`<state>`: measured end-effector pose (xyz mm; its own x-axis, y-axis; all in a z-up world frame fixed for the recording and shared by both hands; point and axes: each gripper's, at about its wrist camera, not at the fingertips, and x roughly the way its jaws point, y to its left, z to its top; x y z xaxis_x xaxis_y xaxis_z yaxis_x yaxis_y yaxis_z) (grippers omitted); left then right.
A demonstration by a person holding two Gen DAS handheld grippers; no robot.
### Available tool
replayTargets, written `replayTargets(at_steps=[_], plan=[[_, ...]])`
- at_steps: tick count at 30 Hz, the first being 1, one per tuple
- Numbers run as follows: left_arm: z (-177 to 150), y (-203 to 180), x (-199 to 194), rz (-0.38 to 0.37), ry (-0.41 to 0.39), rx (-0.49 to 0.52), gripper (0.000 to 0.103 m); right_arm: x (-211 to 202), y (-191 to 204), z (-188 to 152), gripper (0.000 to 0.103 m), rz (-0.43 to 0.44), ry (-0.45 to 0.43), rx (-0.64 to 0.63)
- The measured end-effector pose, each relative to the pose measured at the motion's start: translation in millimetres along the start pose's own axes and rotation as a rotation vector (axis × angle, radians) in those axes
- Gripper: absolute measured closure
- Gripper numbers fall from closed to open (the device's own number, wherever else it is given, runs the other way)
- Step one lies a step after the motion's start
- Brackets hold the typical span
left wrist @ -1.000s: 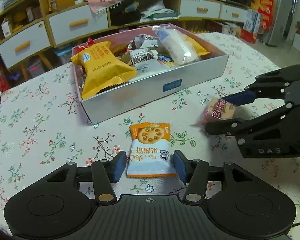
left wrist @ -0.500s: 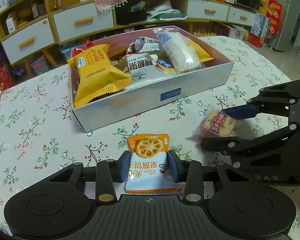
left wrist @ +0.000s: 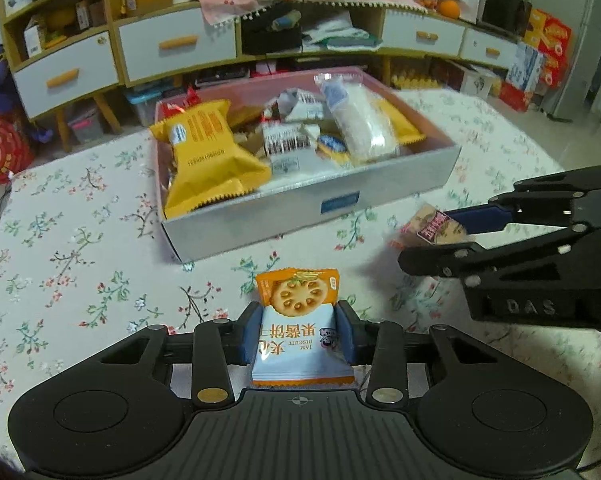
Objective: Organize snacks
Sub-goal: 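Carry both packets into the pink tray and open both tools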
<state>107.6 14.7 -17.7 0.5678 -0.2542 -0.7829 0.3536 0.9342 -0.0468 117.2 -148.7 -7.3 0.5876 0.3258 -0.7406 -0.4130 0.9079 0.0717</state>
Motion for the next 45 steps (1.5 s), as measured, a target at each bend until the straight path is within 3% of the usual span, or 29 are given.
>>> replayTargets(at_steps=[11, 17, 21, 26, 33, 45], plan=[[31, -6, -23, 0.019, -0.136, -0.057, 0.067, -16, -26, 32, 0.092, -0.001, -0.114, 0.143], [61, -11, -13, 0.022, -0.143, -0.044, 0.067, -10, -61, 42, 0.092, 0.063, -0.163, 0.372], [82, -16, -3, 0.032, -0.149, -0.012, 0.066, -5, -80, 46, 0.092, 0.062, -0.189, 0.454], [114, -4, 13, 0.044, -0.130, -0.046, 0.066, 6, -112, 56, 0.092, 0.105, -0.213, 0.581], [151, 19, 42, 0.061, -0.104, -0.090, 0.066, 24, -135, 82, 0.092, 0.126, -0.284, 0.594], [174, 34, 99, 0.032, -0.045, -0.169, 0.066, 58, -144, 108, 0.091, 0.118, -0.213, 0.513]])
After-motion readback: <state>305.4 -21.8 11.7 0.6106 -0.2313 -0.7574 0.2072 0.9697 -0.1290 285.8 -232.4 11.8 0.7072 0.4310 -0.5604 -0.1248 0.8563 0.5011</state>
